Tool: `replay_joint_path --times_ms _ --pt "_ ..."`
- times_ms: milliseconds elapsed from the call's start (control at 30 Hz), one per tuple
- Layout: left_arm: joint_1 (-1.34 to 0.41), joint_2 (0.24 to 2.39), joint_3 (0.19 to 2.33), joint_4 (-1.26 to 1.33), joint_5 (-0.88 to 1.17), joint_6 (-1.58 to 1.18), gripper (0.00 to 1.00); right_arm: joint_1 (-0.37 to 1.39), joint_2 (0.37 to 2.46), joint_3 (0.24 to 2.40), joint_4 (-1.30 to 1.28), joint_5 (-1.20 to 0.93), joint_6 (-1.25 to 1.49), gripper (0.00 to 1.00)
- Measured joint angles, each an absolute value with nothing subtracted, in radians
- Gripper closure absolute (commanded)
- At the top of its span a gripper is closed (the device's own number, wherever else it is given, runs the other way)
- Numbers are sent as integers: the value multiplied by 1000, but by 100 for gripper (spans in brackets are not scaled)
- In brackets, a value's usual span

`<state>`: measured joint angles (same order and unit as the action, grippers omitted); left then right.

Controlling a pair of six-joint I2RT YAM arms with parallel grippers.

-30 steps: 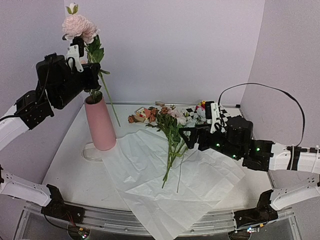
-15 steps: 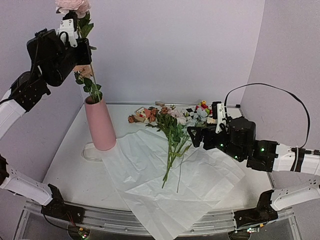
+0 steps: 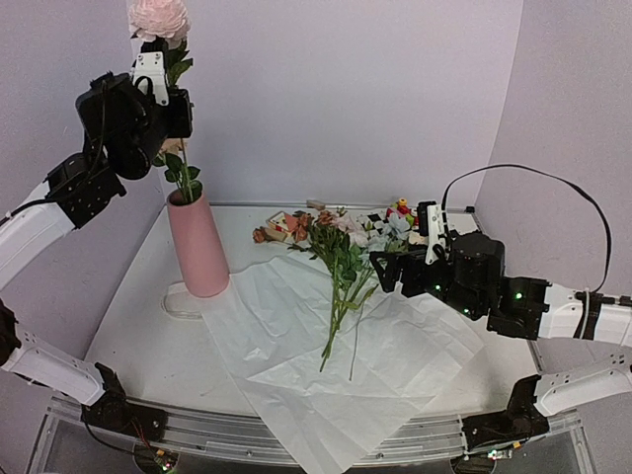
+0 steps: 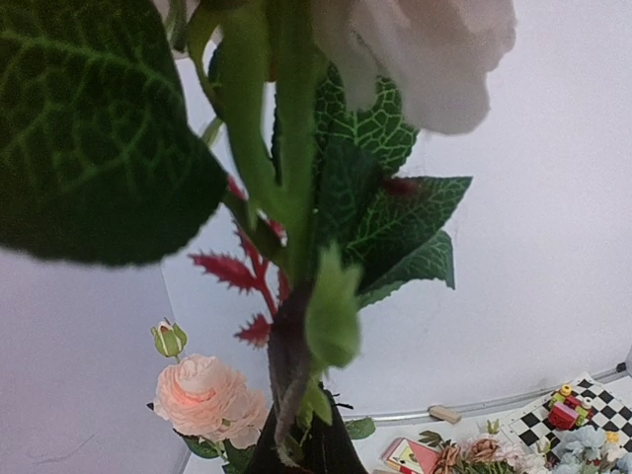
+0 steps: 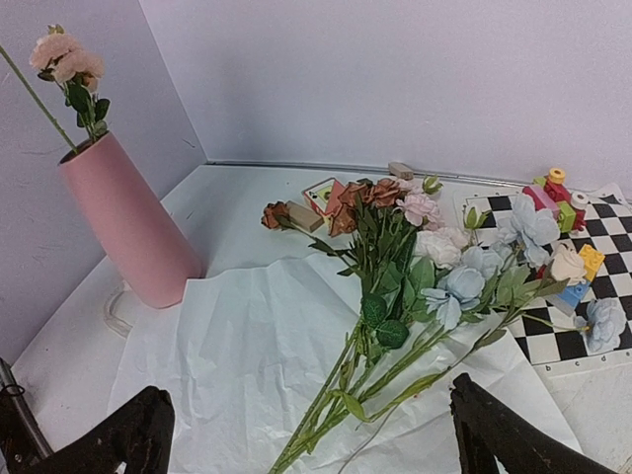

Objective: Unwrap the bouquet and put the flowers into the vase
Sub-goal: Insert the fake flower into the vase.

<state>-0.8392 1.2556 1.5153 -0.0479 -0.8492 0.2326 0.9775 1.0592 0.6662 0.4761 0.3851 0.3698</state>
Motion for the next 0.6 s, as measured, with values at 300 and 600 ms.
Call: replay_joint_path --times_ms 300,600 --pt "-710 1268 1397 -15 -819 114 100 978 1059 664 474 385 366 2" --pt "-622 1280 1297 -71 -688 -70 99 978 1059 664 472 385 367 2"
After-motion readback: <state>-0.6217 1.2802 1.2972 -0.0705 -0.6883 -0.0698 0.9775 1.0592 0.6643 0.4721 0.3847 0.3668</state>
